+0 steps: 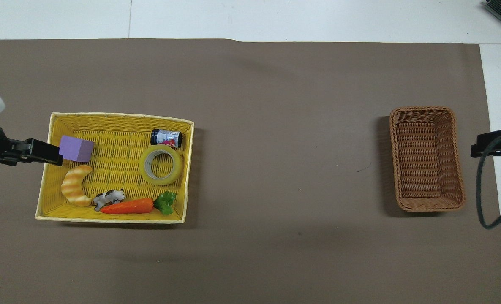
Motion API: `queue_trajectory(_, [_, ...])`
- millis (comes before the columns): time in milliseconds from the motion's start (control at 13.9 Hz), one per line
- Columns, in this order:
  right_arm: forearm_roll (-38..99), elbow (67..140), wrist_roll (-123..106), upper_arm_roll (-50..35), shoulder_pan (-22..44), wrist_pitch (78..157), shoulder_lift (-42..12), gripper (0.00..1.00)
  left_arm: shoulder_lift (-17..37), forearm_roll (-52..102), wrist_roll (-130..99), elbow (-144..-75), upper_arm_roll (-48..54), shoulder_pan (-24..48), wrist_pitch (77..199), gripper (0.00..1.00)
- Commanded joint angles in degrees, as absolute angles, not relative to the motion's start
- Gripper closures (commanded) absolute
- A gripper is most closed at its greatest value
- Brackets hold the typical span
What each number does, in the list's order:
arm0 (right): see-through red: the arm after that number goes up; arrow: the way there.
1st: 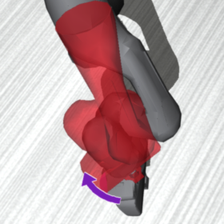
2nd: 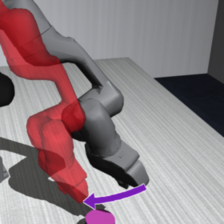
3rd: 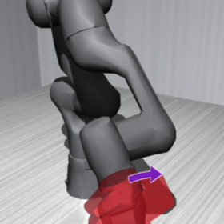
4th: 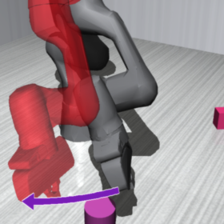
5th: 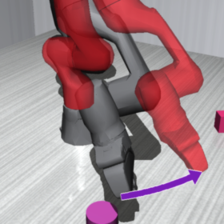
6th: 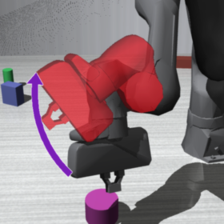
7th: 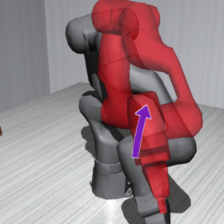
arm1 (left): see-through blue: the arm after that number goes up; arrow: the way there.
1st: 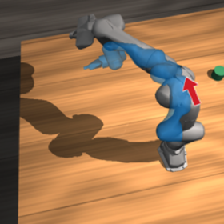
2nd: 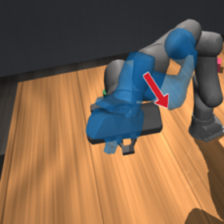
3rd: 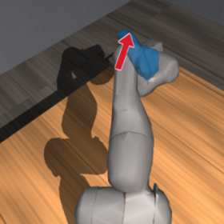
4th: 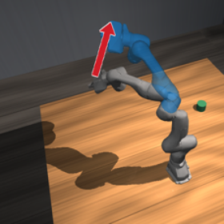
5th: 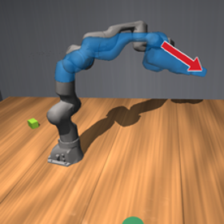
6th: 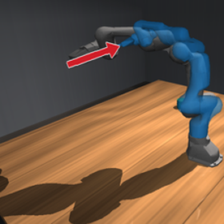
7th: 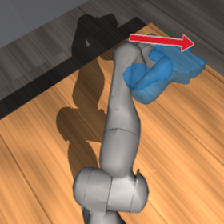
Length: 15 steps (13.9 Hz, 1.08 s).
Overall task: Move tape to another basket
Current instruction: 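Move the left gripper over the yellow tray toward the tape roll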
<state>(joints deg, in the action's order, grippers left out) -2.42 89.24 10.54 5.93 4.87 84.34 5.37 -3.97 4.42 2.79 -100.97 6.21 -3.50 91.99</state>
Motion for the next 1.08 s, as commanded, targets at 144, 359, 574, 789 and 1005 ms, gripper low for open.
queue_trajectory(144, [-0.79,90.09,8.79,5.89,4.22,84.11,6.33,0.0,-9.4,5.8,8.96,-112.76,5.89,-0.97,97.82,0.0])
queue_trajectory(359, [-0.79,90.09,8.79,5.89,4.22,84.11,6.33,0.0,-9.49,5.8,8.79,-115.22,5.89,0.17,100.18,0.0])
queue_trajectory(574, [-0.79,90.09,8.79,5.89,4.22,84.11,6.33,0.0,-8.53,5.8,5.56,-116.01,5.89,2.54,104.05,0.0])
queue_trajectory(789, [-0.79,90.09,8.79,5.89,4.22,84.11,6.33,0.0,-7.65,5.8,-2.87,-116.28,5.89,4.3,108.97,0.0])
queue_trajectory(1005, [-0.79,90.09,8.79,5.89,4.22,84.11,6.33,0.0,-7.38,5.28,-17.64,-116.1,5.8,5.89,110.3,0.0])
